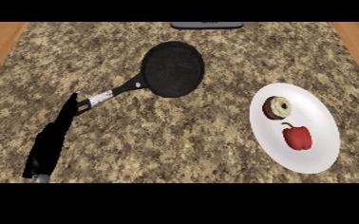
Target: Pick the bell pepper from the plate and place it in the pan
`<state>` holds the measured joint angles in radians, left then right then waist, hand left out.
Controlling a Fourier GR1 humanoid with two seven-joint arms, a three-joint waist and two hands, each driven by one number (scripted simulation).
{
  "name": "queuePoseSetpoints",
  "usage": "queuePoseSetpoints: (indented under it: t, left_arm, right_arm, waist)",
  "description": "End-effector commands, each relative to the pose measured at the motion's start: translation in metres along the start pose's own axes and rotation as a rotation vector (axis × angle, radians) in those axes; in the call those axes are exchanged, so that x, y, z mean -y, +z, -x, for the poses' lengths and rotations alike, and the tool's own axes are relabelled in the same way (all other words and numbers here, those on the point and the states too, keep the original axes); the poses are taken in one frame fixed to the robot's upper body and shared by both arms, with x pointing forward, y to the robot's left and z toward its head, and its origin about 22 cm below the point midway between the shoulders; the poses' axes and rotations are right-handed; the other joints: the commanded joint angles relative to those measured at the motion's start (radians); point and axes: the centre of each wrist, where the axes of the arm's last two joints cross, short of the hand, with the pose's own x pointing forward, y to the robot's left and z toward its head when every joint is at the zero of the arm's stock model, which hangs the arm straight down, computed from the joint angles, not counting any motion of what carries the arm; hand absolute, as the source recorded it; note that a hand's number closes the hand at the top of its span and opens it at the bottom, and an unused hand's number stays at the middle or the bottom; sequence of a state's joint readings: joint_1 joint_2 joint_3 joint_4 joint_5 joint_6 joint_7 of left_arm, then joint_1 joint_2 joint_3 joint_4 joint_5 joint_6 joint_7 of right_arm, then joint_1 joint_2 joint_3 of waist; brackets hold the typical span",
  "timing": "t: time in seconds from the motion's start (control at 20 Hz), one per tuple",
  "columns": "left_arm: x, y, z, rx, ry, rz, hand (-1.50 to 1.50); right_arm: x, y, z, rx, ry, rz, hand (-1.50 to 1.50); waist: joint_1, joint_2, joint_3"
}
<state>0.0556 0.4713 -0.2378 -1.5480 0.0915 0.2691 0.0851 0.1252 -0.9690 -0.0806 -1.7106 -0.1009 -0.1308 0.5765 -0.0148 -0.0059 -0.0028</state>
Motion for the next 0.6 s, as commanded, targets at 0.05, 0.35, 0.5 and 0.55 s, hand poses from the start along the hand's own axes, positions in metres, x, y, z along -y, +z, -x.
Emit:
queuePoseSetpoints:
  t: [0.05, 0.35, 0.5, 0.55]
  left_arm:
    - [0.003, -0.003, -0.005, 0.018, -0.008, 0.021, 0.00]
    - [0.016, -0.001, -0.016, 0.014, 0.010, 0.022, 0.00]
    - [0.004, 0.004, 0.006, 0.013, -0.016, 0.037, 0.00]
    - [0.005, 0.001, -0.008, 0.031, -0.006, 0.020, 0.00]
  right_arm:
    - [0.015, 0.008, -0.047, -0.014, 0.091, -0.161, -1.50]
    - [0.005, 0.005, -0.080, -0.097, 0.186, -0.225, -1.50]
    - [-0.018, -0.004, -0.104, -0.133, 0.153, -0.259, -1.50]
    - [-0.027, 0.002, -0.094, -0.138, 0.195, -0.303, -1.50]
  waist:
    - [0.023, 0.007, 0.001]
    - [0.029, 0.007, 0.002]
    - [0.042, 0.010, 0.002]
    - [0.029, 0.007, 0.002]
